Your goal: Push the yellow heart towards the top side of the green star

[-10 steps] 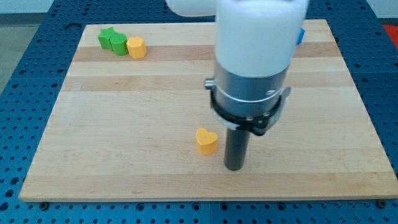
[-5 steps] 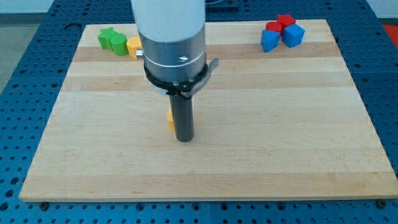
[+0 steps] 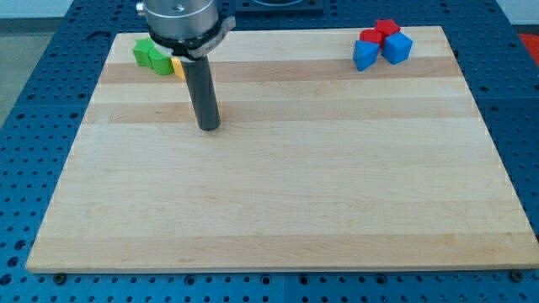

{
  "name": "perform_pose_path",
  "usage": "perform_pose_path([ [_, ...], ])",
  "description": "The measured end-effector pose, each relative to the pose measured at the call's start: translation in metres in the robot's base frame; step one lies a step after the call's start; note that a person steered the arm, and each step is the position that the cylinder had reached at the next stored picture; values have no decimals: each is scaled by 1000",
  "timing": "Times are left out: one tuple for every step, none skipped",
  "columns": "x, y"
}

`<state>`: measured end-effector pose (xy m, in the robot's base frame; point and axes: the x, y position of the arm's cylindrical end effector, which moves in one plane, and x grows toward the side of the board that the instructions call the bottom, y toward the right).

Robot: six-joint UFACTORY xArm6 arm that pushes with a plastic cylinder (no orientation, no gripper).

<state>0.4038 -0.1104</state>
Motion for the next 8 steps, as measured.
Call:
perform_pose_path([
  [-20,-9],
  [-41,-18],
  [-61,-23],
  [-66,-23],
  [-64,-7],
  [-81,-5],
  [-104,-7],
  [-120,-15],
])
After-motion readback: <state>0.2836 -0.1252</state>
